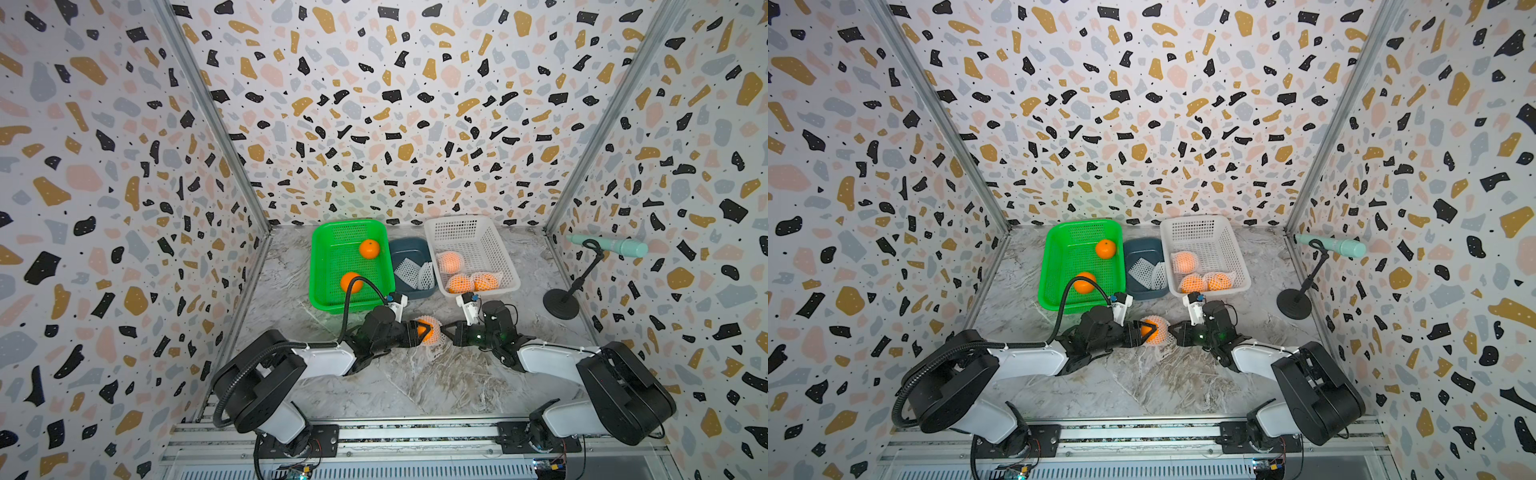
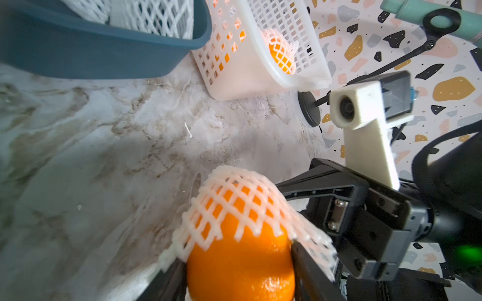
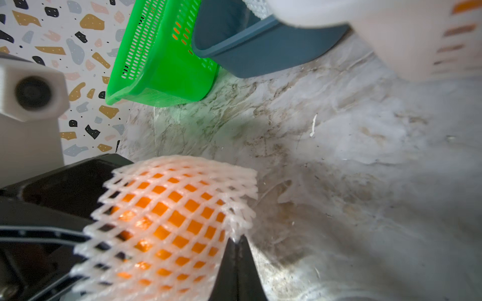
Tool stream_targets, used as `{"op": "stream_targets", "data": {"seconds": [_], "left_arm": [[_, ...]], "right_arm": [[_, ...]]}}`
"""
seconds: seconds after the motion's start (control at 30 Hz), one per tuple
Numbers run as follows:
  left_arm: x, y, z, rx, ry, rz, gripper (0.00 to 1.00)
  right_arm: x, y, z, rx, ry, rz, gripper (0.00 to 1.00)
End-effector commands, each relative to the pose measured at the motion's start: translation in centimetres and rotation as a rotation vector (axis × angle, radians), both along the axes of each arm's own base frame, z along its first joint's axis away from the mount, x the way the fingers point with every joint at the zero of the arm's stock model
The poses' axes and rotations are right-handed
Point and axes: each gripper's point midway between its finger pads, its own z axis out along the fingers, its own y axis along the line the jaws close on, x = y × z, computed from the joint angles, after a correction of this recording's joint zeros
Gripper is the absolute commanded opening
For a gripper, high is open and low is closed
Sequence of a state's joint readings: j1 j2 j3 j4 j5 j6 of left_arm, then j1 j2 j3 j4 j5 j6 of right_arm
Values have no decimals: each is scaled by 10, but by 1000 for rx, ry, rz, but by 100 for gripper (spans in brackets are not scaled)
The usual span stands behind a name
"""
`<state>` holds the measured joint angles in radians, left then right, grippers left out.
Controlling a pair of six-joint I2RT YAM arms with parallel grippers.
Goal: Remove foam nets from oranges
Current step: Remove the foam net from the orange.
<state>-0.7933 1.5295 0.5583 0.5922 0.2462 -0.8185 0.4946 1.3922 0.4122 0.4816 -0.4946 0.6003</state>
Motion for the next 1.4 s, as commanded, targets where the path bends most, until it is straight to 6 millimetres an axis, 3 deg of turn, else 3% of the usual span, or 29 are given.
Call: {"op": "stream_targets", "data": {"seconds": [0.0,0.73,1.0,1.23,1.37], "left_arm": [[-2,-1,13,-14,-47,-18,59],[0,14,29,-4,-81,9,59],[9,33,42,-16,-97,56,60],[17,55,53,12,-124,104,60],[17,64,54,19,-131,120,61]], "right_arm": [[0,-7,-2,-34,-3,-18,1],[5,-20,-5,-89,-16,-83,0],[5,-23,-3,-101,-27,-90,0],[5,-21,9,-80,-54,-82,1],[7,-18,27,-60,-90,-74,1]]}}
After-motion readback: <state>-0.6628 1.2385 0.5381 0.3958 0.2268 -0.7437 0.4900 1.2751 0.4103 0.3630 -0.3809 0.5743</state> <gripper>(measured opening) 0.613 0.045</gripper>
